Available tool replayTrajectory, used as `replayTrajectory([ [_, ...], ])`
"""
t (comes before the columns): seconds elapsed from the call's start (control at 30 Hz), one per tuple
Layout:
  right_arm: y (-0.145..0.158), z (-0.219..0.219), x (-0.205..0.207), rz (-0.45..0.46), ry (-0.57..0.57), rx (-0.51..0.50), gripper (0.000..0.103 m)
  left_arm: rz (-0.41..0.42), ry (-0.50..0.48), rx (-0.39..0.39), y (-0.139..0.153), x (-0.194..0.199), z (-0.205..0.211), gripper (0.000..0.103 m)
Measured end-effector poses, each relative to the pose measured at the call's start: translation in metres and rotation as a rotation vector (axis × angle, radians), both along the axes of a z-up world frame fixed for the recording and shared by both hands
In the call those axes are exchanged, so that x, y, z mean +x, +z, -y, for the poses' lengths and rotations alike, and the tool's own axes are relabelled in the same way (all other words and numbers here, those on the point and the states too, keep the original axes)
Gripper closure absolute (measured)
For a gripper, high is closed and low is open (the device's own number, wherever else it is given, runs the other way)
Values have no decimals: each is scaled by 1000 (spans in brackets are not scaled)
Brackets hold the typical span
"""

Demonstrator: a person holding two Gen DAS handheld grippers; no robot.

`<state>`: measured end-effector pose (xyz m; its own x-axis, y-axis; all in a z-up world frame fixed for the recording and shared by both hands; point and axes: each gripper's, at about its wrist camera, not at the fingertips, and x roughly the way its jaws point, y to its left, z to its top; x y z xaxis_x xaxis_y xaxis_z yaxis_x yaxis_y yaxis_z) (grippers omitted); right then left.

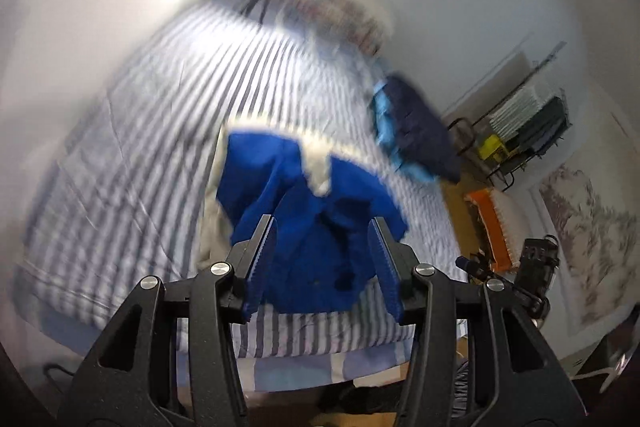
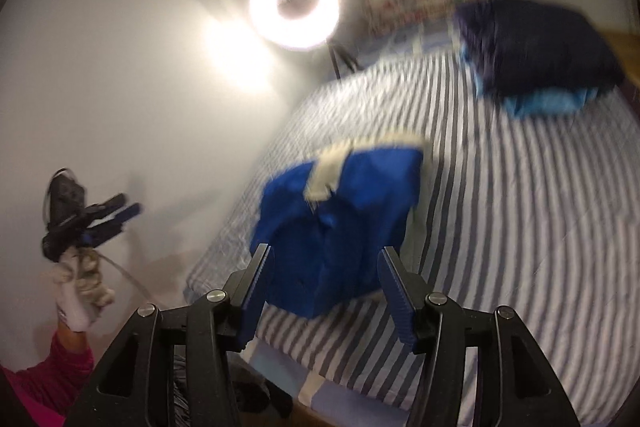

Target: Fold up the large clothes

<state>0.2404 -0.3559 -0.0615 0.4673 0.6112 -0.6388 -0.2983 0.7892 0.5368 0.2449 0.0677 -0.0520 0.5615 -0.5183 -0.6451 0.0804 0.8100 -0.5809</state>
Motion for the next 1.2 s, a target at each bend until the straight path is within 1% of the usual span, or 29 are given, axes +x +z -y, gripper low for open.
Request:
replayTrajectory([
  [0.07, -21, -9, 12, -35, 2, -22, 45, -90, -2, -10, -43, 23, 2, 55],
  [0.1, -32, -13, 18, -60, -1, -26, 45, -122, 2, -26, -58, 31, 1, 55],
  [0.13, -40, -14, 24, -85, -6, -18, 43, -171, 25, -65, -82, 41, -4, 55],
  [0.2, -58, -17, 36, -135, -4, 3, 42, -229, 62, -116, -111, 47, -15, 55],
  [0.27, -72, -18, 43, -150, -20, -40, 41, -287, 94, -183, -140, 53, -22, 54],
  [0.3, -78, -18, 46, -158, -24, -40, 41, -308, 102, -211, -150, 54, -24, 54],
  [0.4, -95, -19, 54, -202, -11, -6, 41, -352, 78, -267, -173, 59, -21, 54],
  [0.5, -106, -27, 60, -210, 11, -17, 41, -355, 93, -350, -189, 62, -21, 54],
  [0.57, -111, -32, 63, -207, 19, -13, 41, -341, 101, -391, -193, 63, -21, 55],
  [0.6, -113, -33, 64, -209, 24, -8, 41, -325, 96, -394, -192, 63, -20, 60],
  [0.63, -114, -35, 64, -212, 32, -3, 44, -316, 90, -393, -192, 64, -19, 79],
  [0.67, -116, -37, 66, -216, 41, 1, 57, -305, 76, -377, -188, 64, -16, 89],
  [0.7, -117, -38, 66, -220, 48, -10, 70, -290, 71, -356, -183, 63, -16, 92],
  [0.73, -117, -38, 67, -219, 51, -11, 78, -266, 69, -319, -174, 60, -15, 96],
  [0.77, -116, -37, 66, -228, 60, 20, 99, -245, 69, -310, -165, 57, -14, 97],
  [0.8, -114, -34, 66, -251, 67, 98, 102, -228, 68, -306, -152, 58, -14, 98],
  [0.83, -111, -30, 64, -259, 61, 166, 102, -181, 58, -264, -135, 50, -12, 99],
  [0.87, -102, -27, 58, -248, 67, 226, 103, -151, 52, -217, -125, 45, -13, 99],
  [0.9, -93, -26, 52, -214, 79, 225, 103, -130, 49, -184, -117, 40, -12, 99],
  [0.93, -88, -26, 48, -189, 83, 203, 103, -122, 45, -169, -115, 36, -12, 100],
  [0.97, -86, -27, 45, -177, 89, 184, 103, -134, 48, -143, -119, 35, -10, 100],
  [1.0, -91, -28, 44, -191, 93, 174, 103, -148, 52, -112, -125, 36, -9, 100],
  [1.03, -99, -28, 44, -217, 87, 157, 103, -189, 57, -69, -140, 36, -4, 100],
  [1.1, -123, -28, 44, -294, 62, 98, 103, -261, 33, -22, -165, 36, 7, 100],
  [1.13, -135, -26, 45, -331, 45, 71, 103, -265, 24, 7, -173, 33, 12, 100],
  [1.17, -139, -25, 44, -341, 45, 76, 103, -247, 21, 21, -175, 29, 14, 100],
  [1.2, -139, -23, 44, -337, 46, 77, 103, -236, 20, 19, -172, 26, 14, 99],
])
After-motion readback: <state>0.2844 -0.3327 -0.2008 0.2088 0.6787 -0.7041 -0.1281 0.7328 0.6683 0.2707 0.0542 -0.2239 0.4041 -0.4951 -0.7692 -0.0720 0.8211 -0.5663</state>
